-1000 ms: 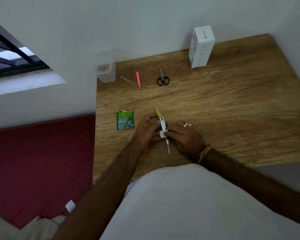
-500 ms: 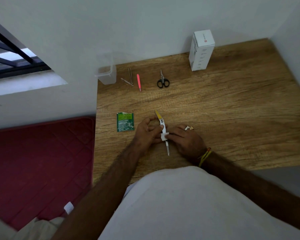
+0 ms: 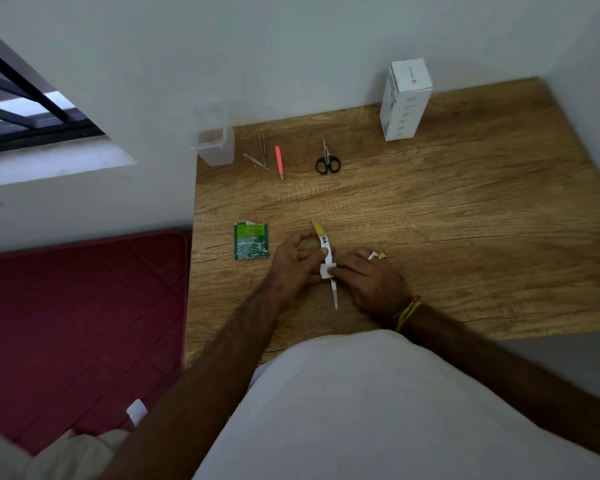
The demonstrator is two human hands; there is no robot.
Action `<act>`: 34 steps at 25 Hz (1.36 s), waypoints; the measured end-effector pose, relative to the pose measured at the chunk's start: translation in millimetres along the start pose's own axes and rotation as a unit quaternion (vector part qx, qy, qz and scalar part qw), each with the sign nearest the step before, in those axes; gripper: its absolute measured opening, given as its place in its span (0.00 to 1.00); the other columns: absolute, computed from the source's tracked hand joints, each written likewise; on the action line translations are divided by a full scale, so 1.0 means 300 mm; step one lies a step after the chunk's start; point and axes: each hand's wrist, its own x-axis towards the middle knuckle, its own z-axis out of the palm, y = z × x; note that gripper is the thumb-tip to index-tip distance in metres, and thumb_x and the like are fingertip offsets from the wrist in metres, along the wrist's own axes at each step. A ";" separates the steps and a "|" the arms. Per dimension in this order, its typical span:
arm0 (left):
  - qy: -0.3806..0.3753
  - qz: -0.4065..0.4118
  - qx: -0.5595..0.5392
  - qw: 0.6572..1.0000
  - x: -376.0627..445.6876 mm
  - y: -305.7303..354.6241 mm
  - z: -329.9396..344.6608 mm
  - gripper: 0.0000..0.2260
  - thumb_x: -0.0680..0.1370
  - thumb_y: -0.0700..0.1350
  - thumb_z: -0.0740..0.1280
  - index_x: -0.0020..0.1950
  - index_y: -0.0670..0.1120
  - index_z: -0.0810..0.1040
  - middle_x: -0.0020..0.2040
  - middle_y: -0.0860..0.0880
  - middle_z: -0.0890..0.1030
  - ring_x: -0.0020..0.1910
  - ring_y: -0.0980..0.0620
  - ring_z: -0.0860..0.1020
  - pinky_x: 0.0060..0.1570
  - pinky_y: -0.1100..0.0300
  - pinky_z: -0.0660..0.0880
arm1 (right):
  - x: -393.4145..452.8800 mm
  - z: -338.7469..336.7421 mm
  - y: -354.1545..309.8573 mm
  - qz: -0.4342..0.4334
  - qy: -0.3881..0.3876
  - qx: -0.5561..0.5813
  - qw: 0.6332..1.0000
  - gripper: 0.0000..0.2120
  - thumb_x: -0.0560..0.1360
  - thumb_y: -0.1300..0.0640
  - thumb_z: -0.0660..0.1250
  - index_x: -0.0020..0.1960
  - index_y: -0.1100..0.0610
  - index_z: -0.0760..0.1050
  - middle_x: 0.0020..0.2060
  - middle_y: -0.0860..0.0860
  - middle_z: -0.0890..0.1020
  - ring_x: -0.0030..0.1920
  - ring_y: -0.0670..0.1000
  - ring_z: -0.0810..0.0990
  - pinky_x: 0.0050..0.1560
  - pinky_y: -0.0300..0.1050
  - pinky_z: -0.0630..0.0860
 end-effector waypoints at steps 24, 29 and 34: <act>0.003 0.037 -0.010 0.999 0.029 -0.015 -0.006 0.15 0.81 0.37 0.66 0.67 0.41 0.71 0.52 0.45 0.86 0.42 0.47 0.85 0.40 0.52 0.83 | -0.014 0.008 -0.028 -0.001 -0.016 -0.031 0.999 0.10 0.76 0.61 0.68 0.57 0.61 0.82 0.52 0.56 0.83 0.50 0.56 0.80 0.41 0.49 0.77; -0.001 0.039 -0.016 0.999 0.030 -0.020 -0.005 0.15 0.81 0.36 0.65 0.68 0.41 0.70 0.52 0.45 0.86 0.39 0.50 0.85 0.37 0.56 0.83 | -0.023 0.013 -0.019 0.009 -0.027 -0.021 0.999 0.11 0.75 0.62 0.69 0.57 0.60 0.82 0.53 0.56 0.83 0.50 0.56 0.80 0.43 0.50 0.76; 0.006 0.036 -0.021 0.999 0.034 -0.028 -0.003 0.16 0.81 0.36 0.66 0.68 0.40 0.69 0.53 0.42 0.86 0.40 0.46 0.85 0.39 0.53 0.83 | -0.026 0.016 -0.013 0.016 -0.039 0.002 0.999 0.11 0.79 0.61 0.63 0.57 0.61 0.81 0.54 0.56 0.83 0.50 0.57 0.81 0.42 0.54 0.78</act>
